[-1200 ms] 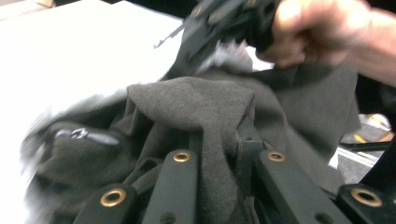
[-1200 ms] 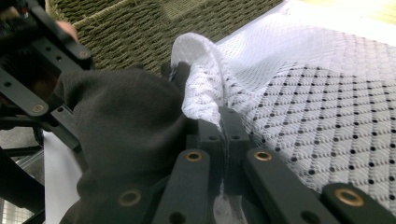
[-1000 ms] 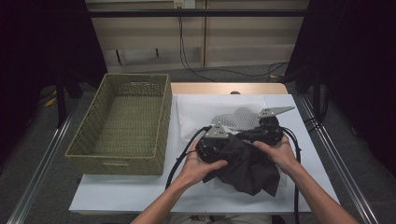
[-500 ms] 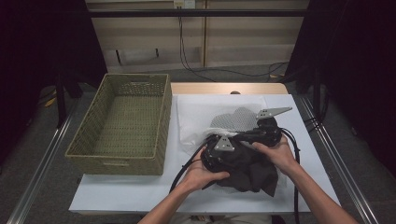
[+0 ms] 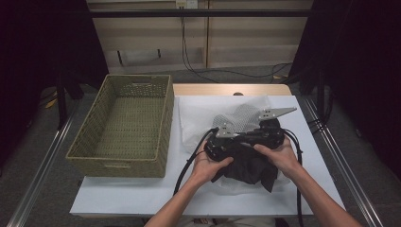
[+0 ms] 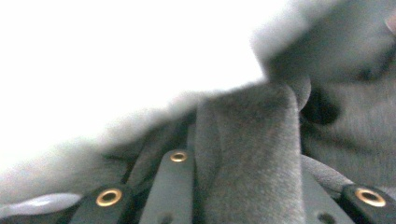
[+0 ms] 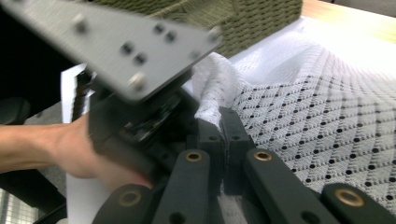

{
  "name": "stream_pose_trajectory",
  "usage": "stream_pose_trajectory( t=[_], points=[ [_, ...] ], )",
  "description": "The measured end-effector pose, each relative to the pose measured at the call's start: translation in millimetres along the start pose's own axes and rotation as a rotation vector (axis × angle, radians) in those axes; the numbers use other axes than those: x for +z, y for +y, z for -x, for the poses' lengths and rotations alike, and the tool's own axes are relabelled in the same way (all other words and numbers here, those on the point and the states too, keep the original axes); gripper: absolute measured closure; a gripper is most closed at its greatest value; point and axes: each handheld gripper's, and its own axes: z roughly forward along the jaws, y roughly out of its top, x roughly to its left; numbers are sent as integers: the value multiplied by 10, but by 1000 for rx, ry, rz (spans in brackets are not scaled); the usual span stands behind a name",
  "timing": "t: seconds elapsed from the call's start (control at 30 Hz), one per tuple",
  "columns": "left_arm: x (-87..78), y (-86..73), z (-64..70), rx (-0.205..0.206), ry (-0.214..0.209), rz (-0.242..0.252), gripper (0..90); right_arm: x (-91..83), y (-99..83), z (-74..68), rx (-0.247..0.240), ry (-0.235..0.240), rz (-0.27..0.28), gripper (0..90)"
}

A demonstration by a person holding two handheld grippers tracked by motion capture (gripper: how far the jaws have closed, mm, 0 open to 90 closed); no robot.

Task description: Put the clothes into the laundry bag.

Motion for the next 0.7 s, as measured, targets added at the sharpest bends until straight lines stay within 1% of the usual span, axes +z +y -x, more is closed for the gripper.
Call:
stream_pose_trajectory(
  t=[0.03,0.07,0.1,0.13,0.23,0.27,0.3,0.33,0.37,0.4,0.47,0.53,0.6,0.63,0.67,0.7],
  points=[
    [-16,29,-21,-5,-5,18,807,-6,5,-10,0,5,3,897],
    [-44,62,-31,-2,16,24,809,-14,11,-15,-6,11,7,897],
    [-63,95,-48,3,16,30,810,-26,18,-20,-7,10,13,897],
    [-80,127,-67,7,27,38,810,-41,26,-23,-1,15,21,897],
    [-93,197,-137,-11,57,72,811,-83,50,-30,-2,20,37,897],
    [-92,216,-159,-15,68,70,811,-90,52,-31,-2,24,39,897],
    [-88,225,-182,-29,69,80,811,-94,52,-28,-1,21,37,897],
    [-88,234,-192,-33,65,81,810,-96,49,-11,4,12,36,897],
    [-87,236,-189,-22,62,81,810,-100,41,19,11,12,35,897],
    [-87,234,-186,-13,65,72,810,-99,29,45,24,14,35,898],
    [-47,188,-210,-7,72,47,809,-91,0,86,32,19,27,897],
    [28,122,-256,-8,94,23,806,-64,-25,106,36,12,12,897],
    [95,39,-309,-37,95,21,802,-26,-51,118,41,2,-7,897],
    [120,5,-315,-34,99,21,802,-3,-71,126,42,2,-18,897],
    [140,-25,-317,-52,91,20,799,15,-83,134,43,3,-28,897],
    [150,-45,-334,-72,69,24,795,27,-86,139,47,-3,-32,897]
  ],
)
